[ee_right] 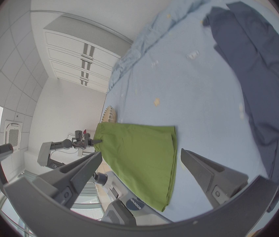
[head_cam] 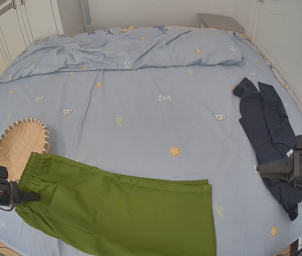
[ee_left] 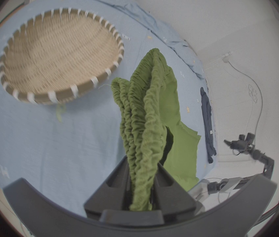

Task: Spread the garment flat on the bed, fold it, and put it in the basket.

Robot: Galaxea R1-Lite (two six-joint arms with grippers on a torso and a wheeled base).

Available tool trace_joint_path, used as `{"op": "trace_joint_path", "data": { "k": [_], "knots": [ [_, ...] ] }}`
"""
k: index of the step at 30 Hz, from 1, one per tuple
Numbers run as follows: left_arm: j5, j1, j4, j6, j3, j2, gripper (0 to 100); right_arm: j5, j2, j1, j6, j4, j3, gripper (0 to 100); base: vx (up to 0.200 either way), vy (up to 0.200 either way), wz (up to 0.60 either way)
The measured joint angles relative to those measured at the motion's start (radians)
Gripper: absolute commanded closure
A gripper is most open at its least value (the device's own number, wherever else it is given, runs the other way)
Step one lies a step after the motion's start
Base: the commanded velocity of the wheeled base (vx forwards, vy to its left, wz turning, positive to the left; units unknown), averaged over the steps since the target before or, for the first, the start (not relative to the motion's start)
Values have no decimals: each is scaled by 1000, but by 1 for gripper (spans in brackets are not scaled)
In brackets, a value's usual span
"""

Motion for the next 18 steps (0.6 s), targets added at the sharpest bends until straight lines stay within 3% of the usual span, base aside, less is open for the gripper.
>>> {"op": "trace_joint_path", "data": {
  "k": [5, 10, 13, 18],
  "knots": [
    [1, 103, 98, 101, -91, -17, 100, -11, -20, 24, 36, 38, -99, 0, 0, 0, 0],
    [5, 118, 194, 109, -164, -23, 100, -15, -25, 39, 44, 46, -122, 0, 0, 0, 0],
    [19, 77, 239, 96, -198, -31, 100, -15, -26, 43, 44, 46, -125, 0, 0, 0, 0],
    [64, -90, 321, 45, -278, -51, 100, -17, -25, 49, 45, 48, -126, 0, 0, 0, 0]
  ]
}}
